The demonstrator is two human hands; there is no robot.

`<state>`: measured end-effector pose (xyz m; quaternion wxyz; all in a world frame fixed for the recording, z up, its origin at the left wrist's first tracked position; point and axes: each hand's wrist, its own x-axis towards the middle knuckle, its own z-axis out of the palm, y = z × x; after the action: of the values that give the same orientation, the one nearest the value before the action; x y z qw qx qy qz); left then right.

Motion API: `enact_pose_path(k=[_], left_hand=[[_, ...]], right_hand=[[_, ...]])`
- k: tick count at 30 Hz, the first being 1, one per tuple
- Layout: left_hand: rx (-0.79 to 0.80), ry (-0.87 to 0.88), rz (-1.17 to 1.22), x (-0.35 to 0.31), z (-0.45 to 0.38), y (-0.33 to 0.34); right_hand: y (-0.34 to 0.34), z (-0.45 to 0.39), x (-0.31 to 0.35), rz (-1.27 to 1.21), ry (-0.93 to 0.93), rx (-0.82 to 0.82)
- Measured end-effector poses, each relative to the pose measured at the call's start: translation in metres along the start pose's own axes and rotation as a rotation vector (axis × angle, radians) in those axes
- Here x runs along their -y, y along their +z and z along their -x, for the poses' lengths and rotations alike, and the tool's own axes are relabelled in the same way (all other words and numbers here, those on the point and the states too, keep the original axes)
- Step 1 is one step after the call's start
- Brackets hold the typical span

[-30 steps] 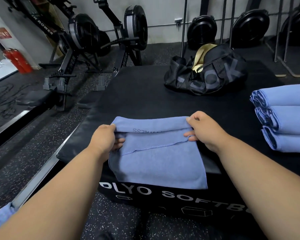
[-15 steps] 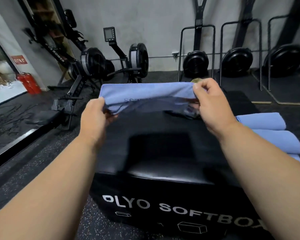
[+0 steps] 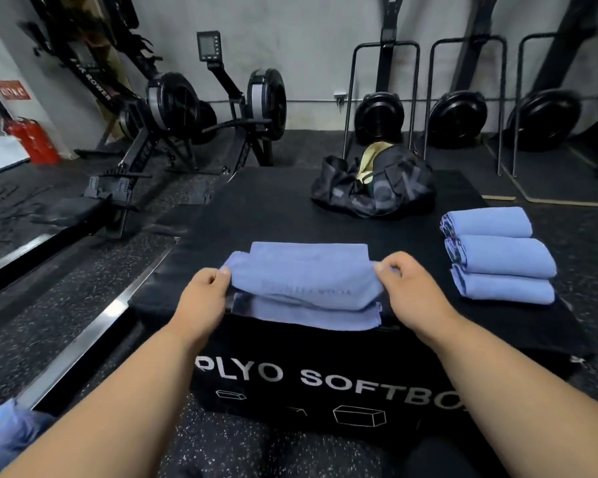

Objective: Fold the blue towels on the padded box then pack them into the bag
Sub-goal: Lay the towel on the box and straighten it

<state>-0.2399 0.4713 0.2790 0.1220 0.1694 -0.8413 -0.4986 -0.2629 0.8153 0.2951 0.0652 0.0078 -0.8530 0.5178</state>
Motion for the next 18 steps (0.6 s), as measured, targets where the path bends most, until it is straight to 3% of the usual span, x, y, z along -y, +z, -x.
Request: enact_pose_path(k=[5, 9, 14, 18], left_hand=[[-0.072, 0.117, -0.046, -0.022, -0.059, 0.006], [-0.088, 0.078, -0.057, -0.025, -0.111, 0.032], [0.123, -0.029, -0.360, 0.004, -0.149, 0.071], [0.114, 0.024, -0.333, 0.021, -0.163, 0.085]], right_hand=[[0.007, -0.069, 0.021, -0.130, -0.012, -0.103], [0.029, -0.133, 0.005, -0.103, 0.063, -0.086], [0.057, -0.166, -0.050, 0.099, 0.200, 0.071], [0.062, -0.178, -0.063, 0.070, 0.203, 0.095]])
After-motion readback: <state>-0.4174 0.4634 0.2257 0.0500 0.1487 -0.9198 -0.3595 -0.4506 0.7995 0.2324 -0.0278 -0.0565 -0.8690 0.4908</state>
